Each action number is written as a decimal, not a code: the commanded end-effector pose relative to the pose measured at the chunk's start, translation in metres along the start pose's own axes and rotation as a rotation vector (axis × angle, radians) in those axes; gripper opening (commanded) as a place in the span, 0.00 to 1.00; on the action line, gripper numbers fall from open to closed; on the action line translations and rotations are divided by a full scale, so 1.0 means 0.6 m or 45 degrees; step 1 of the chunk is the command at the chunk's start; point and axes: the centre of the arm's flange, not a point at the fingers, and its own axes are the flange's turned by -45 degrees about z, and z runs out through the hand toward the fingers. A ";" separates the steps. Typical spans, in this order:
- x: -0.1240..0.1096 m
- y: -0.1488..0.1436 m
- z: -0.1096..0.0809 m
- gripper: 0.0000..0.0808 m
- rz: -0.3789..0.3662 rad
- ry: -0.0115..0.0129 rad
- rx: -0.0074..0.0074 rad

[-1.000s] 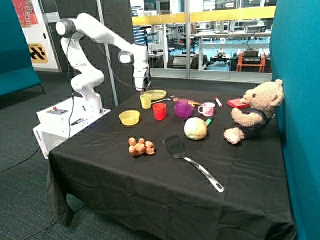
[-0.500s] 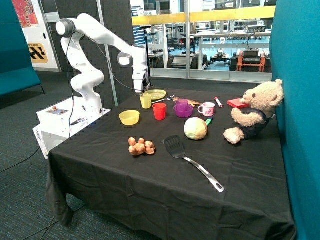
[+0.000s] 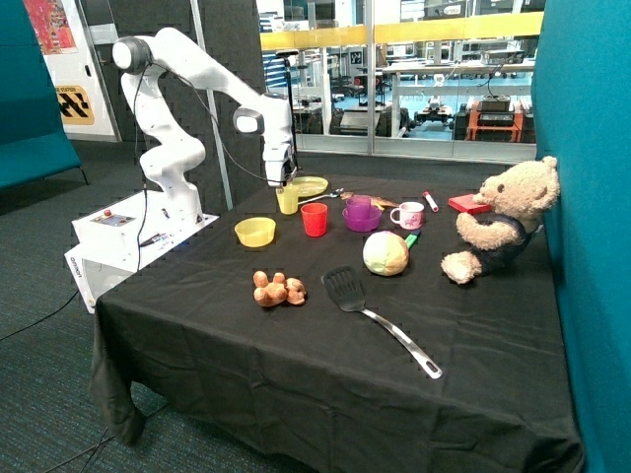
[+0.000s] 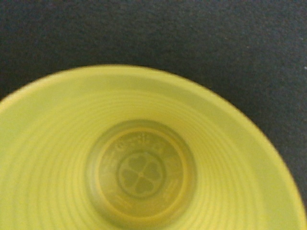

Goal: Match the cups with the appropriate bowls

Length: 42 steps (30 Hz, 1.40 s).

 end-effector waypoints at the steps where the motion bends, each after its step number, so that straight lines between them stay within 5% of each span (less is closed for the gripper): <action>1: 0.008 -0.011 0.004 0.59 -0.008 -0.0004 0.0005; 42: 0.021 -0.004 0.045 0.53 0.018 -0.0004 0.0005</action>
